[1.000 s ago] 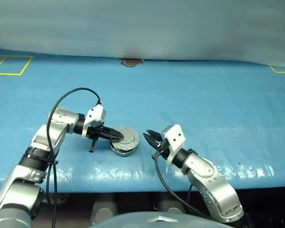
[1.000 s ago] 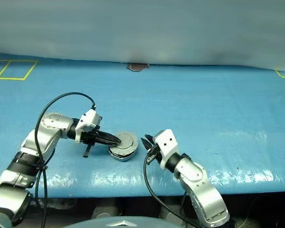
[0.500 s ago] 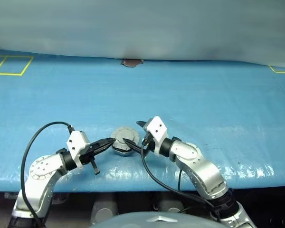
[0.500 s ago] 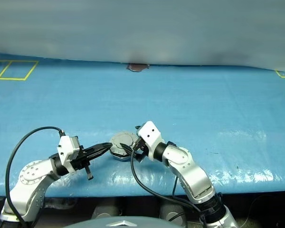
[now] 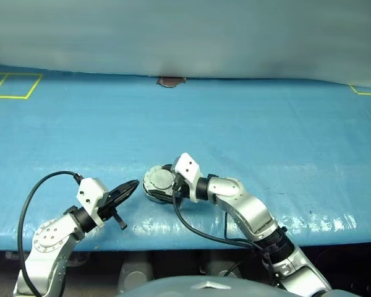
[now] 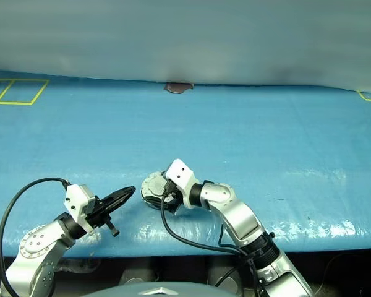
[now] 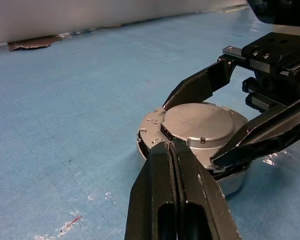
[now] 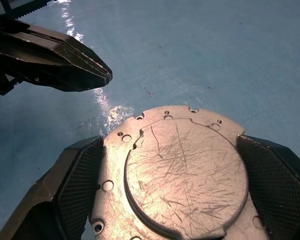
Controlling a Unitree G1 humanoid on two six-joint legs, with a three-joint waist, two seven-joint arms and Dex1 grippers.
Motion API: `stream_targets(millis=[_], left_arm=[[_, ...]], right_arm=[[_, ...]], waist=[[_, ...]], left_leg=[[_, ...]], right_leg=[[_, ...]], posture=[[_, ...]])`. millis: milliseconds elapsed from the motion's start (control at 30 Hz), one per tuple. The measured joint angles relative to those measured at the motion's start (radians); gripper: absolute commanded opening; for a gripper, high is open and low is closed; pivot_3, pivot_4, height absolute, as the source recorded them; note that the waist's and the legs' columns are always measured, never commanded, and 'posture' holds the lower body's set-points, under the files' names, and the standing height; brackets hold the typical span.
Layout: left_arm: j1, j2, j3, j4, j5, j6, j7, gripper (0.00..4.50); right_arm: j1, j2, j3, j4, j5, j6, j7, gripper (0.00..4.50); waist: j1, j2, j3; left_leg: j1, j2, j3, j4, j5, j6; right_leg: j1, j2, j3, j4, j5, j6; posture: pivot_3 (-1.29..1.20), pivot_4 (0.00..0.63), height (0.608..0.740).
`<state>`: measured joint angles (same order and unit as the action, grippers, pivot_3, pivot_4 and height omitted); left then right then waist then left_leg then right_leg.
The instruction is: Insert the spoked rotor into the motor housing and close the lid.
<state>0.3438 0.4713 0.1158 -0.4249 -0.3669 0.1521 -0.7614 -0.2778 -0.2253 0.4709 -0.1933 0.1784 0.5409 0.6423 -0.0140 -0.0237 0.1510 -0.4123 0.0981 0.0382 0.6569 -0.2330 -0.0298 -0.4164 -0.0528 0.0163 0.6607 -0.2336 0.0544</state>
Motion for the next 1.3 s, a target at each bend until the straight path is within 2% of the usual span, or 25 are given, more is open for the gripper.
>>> stream_targets(millis=[133, 667, 967, 1300], left_arm=[[-0.001, 0.001, 0.001, 0.0, -0.003, -0.011, 0.0, 0.0], [-0.012, 0.003, 0.001, 0.0, -0.009, -0.011, 0.002, 0.0], [-0.021, 0.003, 0.0, 0.0, -0.012, -0.002, 0.016, 0.0], [-0.02, 0.003, -0.001, -0.01, -0.029, 0.014, 0.032, 0.0]], right_arm=[[-0.006, -0.003, 0.002, 0.006, -0.016, -0.007, -0.005, 3.04], [0.005, 0.048, 0.056, -0.062, -0.059, 0.077, -0.087, 3.04], [-0.048, -0.009, 0.061, 0.007, -0.064, -0.011, 0.01, 3.04], [-0.076, 0.005, 0.052, 0.07, -0.067, -0.05, 0.052, 3.04]], waist=[[0.0, 0.0, 0.0], [-0.001, 0.0, 0.0], [-0.002, 0.0, 0.0], [-0.008, 0.0, 0.0]], left_leg=[[0.0, 0.0, 0.0, 0.0, 0.0, 0.0], [-0.001, 0.0, 0.0, -0.001, 0.0, 0.0], [-0.001, 0.0, 0.0, -0.002, 0.0, 0.0], [0.001, 0.0, 0.0, -0.002, 0.0, 0.0]], right_leg=[[0.0, 0.0, 0.0, 0.0, 0.0, 0.0], [-0.002, 0.0, 0.0, -0.001, 0.0, 0.0], [-0.001, 0.0, 0.0, -0.001, -0.001, 0.0], [-0.001, 0.0, 0.0, 0.0, -0.001, 0.0]], posture=[[0.0, 0.15, 0.74], [0.0, 0.15, 0.74], [0.0, 0.15, 0.74], [0.0, 0.15, 0.74]])
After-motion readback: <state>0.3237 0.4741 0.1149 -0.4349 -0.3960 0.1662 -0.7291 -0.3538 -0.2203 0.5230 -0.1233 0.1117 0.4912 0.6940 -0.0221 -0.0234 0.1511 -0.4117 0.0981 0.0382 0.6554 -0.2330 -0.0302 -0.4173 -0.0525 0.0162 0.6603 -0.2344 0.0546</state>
